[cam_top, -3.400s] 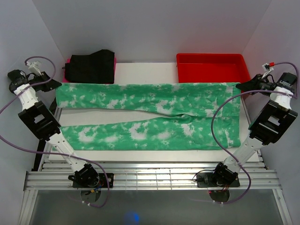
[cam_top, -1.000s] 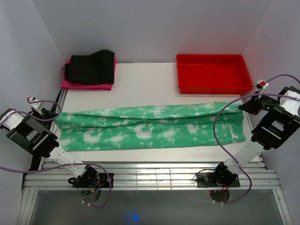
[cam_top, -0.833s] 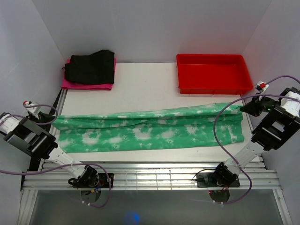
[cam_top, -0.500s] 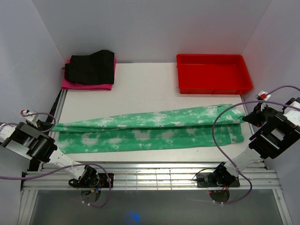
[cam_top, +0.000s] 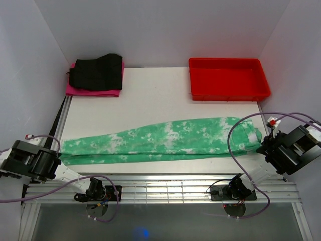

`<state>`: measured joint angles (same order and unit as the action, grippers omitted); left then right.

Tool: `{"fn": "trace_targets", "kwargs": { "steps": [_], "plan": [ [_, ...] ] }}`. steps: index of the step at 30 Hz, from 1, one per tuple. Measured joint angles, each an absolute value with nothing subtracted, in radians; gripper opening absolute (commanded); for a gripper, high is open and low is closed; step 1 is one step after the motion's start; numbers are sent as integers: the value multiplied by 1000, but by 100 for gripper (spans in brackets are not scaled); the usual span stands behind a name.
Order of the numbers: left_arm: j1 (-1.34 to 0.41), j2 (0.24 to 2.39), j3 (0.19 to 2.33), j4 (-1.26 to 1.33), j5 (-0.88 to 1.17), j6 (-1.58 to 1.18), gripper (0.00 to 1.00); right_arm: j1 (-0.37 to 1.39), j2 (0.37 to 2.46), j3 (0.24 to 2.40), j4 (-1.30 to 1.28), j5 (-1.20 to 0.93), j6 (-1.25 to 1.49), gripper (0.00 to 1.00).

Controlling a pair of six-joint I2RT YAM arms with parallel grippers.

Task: Fold and stack the trousers
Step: Fold the trousers

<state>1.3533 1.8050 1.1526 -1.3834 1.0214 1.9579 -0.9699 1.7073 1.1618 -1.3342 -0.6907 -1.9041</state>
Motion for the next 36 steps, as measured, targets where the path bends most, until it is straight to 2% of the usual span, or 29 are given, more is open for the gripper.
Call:
{"fn": "trace_targets", "kwargs": {
  "steps": [4,6,8,10,11,16,22,26,32,36],
  "plan": [
    [1386,1804,1166,-1393,992,1961,56,-974,1708,1164,-1339,-668,-1898,73],
    [1386,1804,1195,-1412,992,1965,67,-977,1708,1184,-1353,-673,-1876,81],
    [1386,1801,1221,-1421,994,1959,71,-979,1708,1230,-1378,-687,-1838,94],
    [1384,1789,1233,-1423,994,1947,73,-976,1708,1292,-1402,-707,-1794,98],
    [1381,1776,1233,-1423,992,1943,78,-971,1708,1323,-1409,-719,-1773,98],
    [1300,1630,1224,-1378,968,1871,80,-899,1683,1397,-1405,-750,-1636,96],
    [1010,1545,1216,-1252,931,1554,76,-670,1661,1366,-1278,-751,-1428,86],
    [923,1540,1124,-1147,859,1411,75,-564,1647,1279,-1201,-719,-1309,80],
    [879,1537,931,-1017,691,1286,74,-511,1570,1049,-1066,-570,-1210,74],
    [843,1558,921,-961,654,1220,73,-502,1620,976,-959,-439,-1139,69]
  ]
}}
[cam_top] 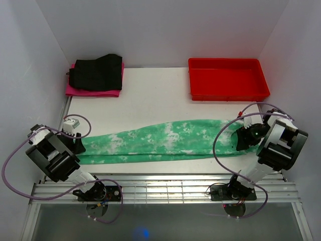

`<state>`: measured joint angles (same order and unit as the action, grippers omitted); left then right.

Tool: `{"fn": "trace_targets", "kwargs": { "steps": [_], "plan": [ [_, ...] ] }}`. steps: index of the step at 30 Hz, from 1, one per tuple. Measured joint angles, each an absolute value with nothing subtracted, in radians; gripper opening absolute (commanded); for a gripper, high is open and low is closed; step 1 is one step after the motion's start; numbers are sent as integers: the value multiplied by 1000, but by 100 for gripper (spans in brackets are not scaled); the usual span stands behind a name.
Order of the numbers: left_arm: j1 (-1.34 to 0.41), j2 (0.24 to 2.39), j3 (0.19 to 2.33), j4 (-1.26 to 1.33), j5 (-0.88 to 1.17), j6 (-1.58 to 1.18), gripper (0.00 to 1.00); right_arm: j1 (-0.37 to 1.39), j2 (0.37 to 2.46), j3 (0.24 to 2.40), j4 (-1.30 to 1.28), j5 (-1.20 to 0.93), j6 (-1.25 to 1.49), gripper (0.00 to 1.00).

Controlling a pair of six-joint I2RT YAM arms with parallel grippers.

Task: Fold and stack the trousers
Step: Fold the trousers

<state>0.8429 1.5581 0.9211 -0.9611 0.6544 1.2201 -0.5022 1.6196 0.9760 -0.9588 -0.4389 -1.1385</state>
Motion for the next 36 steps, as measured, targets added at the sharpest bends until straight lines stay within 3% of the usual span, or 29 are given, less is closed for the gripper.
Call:
{"fn": "trace_targets", "kwargs": {
  "steps": [5,11,19,21,27,29,31,34,36],
  "plan": [
    [767,1595,991,-934,646,1090,74,-542,1759,1098,-937,-385,-1029,68],
    [763,1647,1185,-958,645,961,72,-579,1766,1124,-847,-304,-1032,68],
    [787,1580,1089,-1068,634,1019,68,-580,1757,1123,-851,-303,-1053,68],
    [787,1550,1034,-1098,622,1050,64,-580,1755,1126,-860,-308,-1055,68],
    [787,1505,916,-1113,578,1124,35,-579,1755,1170,-893,-318,-1050,68],
    [787,1490,881,-1114,554,1156,38,-578,1755,1185,-900,-317,-1048,68],
    [787,1467,849,-1106,533,1190,52,-577,1755,1198,-910,-317,-1045,68],
    [787,1365,792,-1061,514,1232,63,-574,1755,1216,-919,-316,-1034,68],
    [787,1258,773,-1038,513,1239,64,-570,1755,1219,-921,-317,-1026,68]
  ]
}}
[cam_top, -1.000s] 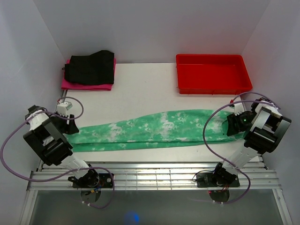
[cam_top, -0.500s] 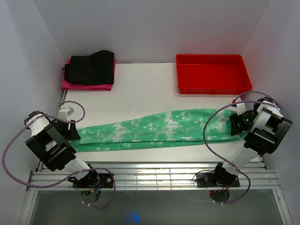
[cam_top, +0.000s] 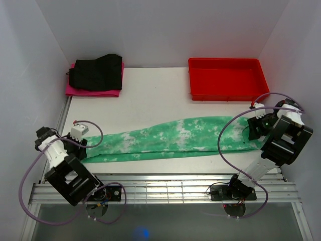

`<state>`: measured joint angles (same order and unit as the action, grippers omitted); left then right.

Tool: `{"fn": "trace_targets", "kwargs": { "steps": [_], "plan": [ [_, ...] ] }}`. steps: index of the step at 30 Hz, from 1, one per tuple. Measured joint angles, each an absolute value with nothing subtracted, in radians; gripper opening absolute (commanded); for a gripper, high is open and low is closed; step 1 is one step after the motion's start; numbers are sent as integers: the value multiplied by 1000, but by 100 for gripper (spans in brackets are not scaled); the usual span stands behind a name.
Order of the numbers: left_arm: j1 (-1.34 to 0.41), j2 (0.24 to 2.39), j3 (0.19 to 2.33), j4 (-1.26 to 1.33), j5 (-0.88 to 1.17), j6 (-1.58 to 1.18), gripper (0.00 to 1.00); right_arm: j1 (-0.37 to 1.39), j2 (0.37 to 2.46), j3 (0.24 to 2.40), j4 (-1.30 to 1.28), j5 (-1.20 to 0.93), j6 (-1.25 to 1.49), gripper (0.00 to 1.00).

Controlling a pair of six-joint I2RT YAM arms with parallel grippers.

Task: Fold and stack the trousers
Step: Fold the trousers

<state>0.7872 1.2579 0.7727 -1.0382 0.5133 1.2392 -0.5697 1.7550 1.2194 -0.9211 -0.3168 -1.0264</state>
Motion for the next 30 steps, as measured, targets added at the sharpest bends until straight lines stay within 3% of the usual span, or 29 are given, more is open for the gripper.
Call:
{"fn": "trace_targets", "kwargs": {
  "steps": [4,11,16,30],
  "plan": [
    [787,1214,878,-1023,545,1184,60,-559,1755,1220,-927,-317,-1016,68],
    [788,1567,1178,-1018,610,1036,51,-543,1748,1222,-948,-317,-999,67],
    [790,1691,1165,-1039,625,983,46,-540,1747,1237,-974,-317,-995,66],
    [790,1705,1059,-942,614,871,47,-539,1736,1250,-1001,-317,-992,67]
  ]
}}
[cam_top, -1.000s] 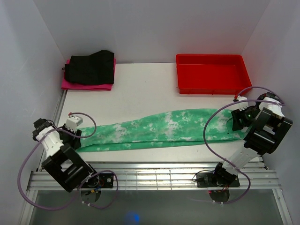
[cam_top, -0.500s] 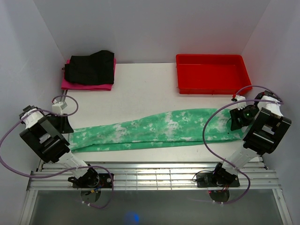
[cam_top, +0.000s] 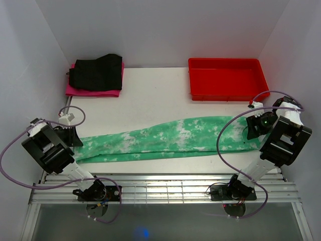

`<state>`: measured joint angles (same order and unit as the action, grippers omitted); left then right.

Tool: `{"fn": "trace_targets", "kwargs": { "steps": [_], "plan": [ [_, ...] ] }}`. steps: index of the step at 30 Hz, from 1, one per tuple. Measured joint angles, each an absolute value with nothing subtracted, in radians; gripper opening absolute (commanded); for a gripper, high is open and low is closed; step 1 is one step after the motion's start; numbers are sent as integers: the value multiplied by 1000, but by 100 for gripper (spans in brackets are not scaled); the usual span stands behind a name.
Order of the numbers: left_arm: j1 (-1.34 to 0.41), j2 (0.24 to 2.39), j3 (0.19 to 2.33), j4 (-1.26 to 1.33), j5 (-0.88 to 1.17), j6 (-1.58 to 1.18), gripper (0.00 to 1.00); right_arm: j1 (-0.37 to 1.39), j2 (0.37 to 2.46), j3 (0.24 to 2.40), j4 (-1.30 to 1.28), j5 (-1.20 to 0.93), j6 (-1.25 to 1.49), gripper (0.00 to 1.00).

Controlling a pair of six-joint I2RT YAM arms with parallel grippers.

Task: Fold and stack the trousers
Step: Fold the trousers

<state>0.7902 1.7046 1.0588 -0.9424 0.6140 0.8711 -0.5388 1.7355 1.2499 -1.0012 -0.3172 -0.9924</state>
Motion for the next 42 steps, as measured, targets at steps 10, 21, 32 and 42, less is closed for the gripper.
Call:
{"fn": "trace_targets", "kwargs": {
  "steps": [10,21,32,42],
  "plan": [
    [790,1433,865,-1002,595,1018,63,-534,1727,1250,-1026,-315,-995,67],
    [720,1412,983,-1127,728,1113,67,-521,1727,1250,-1030,-317,-994,67],
    [456,1431,815,-1029,685,1056,36,-519,1727,1239,-1021,-317,-994,67],
    [391,1389,688,-957,603,1008,64,-509,1727,1255,-1029,-316,-975,66]
  ]
}}
